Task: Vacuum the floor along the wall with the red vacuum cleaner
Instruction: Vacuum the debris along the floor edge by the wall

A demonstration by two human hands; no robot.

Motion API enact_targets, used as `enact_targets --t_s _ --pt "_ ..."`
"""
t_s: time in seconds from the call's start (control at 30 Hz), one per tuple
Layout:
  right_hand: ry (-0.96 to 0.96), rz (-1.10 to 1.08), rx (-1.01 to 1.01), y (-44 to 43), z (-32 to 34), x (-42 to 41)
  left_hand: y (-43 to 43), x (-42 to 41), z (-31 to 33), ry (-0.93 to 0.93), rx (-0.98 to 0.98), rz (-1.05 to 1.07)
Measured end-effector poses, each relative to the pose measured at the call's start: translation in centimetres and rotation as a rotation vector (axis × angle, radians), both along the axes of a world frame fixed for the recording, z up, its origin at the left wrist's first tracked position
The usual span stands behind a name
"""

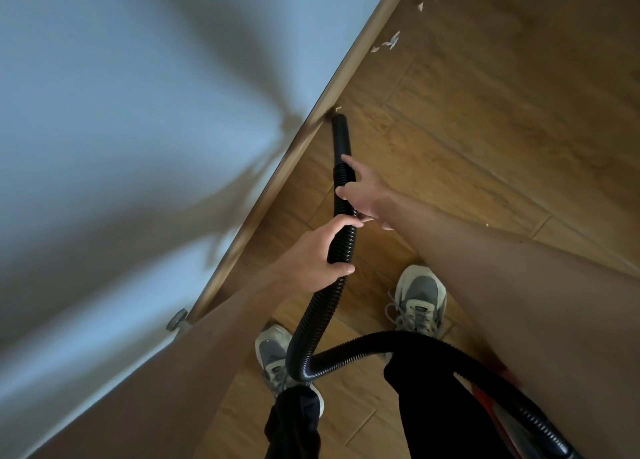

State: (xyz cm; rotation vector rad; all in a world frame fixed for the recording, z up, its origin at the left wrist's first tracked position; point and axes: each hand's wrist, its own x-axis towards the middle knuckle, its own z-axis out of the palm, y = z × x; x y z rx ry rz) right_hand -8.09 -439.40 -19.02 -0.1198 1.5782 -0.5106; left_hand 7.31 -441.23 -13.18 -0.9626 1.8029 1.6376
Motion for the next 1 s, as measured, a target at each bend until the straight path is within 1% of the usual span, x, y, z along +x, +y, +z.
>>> enact_targets --t_s 0.17,0.33,0.43,0.57,0.67,0.87,1.0 --pt "0.036 -0.034 0.002 0.2 -0.1 -2.0 0.2 -2.0 -0.6 -0.002 -0.014 -0.004" --pt "0.044 -0.037 0.0 -0.8 0.2 -1.6 -1.0 -1.7 -0.2 0.002 -0.015 0.005" --pt "0.014 -0.017 -0.007 -1.0 0.5 -0.4 -1.1 -0.4 0.4 0.007 -0.017 0.004" --pt "-0.054 0.016 0.004 -0.6 1.0 1.4 0.0 1.7 0.8 -0.033 -0.027 -0.002" --pt "-0.075 0.014 0.021 0.1 1.5 1.6 0.7 1.8 1.2 -0.047 -0.025 -0.017" --pt "0.004 -0.029 0.09 0.4 2.5 -3.1 0.3 -2.9 2.3 -0.05 0.014 -0.013" --pt "-0.001 -0.085 0.162 0.9 3.6 -7.3 -0.3 -7.7 3.2 -0.07 0.06 -0.088"
